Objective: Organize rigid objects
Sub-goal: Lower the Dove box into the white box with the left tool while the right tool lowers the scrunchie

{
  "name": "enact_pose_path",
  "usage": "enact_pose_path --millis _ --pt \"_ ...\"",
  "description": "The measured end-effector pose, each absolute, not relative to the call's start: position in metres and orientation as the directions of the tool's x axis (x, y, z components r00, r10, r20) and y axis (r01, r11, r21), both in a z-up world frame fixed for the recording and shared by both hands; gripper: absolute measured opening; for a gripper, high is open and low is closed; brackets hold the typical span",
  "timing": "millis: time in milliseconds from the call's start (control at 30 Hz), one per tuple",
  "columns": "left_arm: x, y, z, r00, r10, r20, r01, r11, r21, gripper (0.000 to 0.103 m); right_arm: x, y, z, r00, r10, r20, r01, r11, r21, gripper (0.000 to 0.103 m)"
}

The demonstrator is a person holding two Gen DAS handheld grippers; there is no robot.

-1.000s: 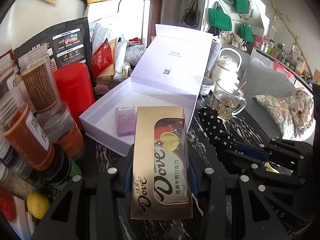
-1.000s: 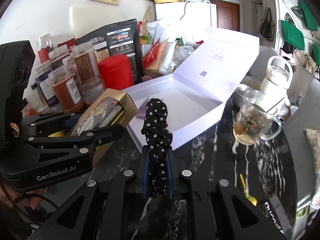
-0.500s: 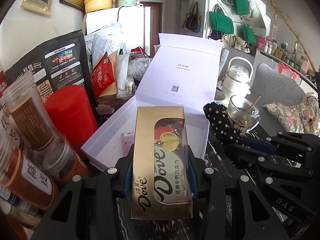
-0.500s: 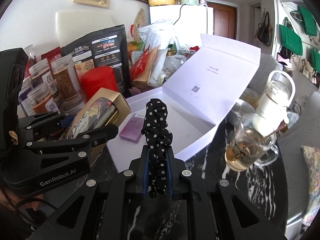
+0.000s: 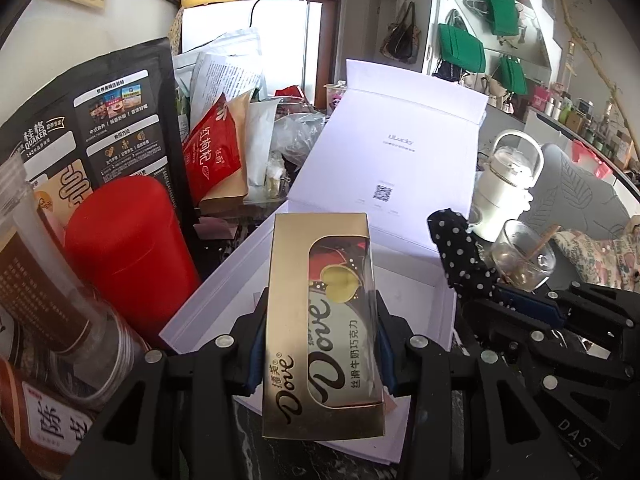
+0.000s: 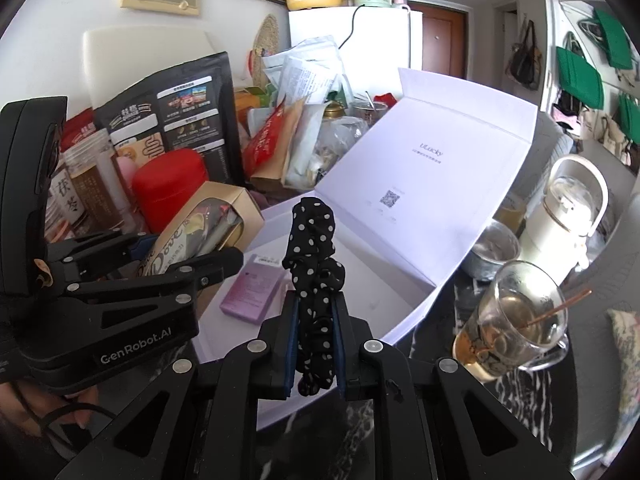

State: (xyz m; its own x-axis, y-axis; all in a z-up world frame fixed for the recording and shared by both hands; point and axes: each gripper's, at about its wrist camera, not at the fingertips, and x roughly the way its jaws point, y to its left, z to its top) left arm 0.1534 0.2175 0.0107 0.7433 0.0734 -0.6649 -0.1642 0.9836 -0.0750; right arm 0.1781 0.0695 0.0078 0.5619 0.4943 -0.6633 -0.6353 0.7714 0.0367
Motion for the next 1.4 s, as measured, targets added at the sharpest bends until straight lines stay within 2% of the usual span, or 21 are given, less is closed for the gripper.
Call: enact_pose_path --millis 367,700,833,1100,1400 --pt "0.182 0.237 -0.007 0.699 0.12 -0.705 -0.204 0.978 -0.037 0.044 0.2 0.089 -0.004 0.569 0.489 -0.661 -0.631 0.775 0.031 0.015" --pt "0.202 0.244 -0.034 0.645 0.129 -0.753 -0.221 0.975 -0.023 0.044 0.217 0.099 -0.032 0.543 0.462 -0.701 -0.62 0.784 0.035 0.015" --pt "0.208 0.248 -0.045 0.63 0.093 -0.771 -0.216 0.975 -0.059 0.044 0.223 0.098 -0.047 0.501 0.481 -0.72 -0.619 0.781 0.09 0.015" --pt "0.222 0.249 -0.07 0.565 0.105 -0.818 -0.232 0.972 -0.035 0.044 0.226 0.101 -0.077 0.447 0.477 -0.756 -0.637 0.764 0.105 0.015" --pt "0.229 0.242 -0.081 0.524 0.17 -0.834 -0.25 0.967 0.041 0.045 0.22 0.115 -0.086 0.467 0.437 -0.769 -0.652 0.757 0.034 0.017"
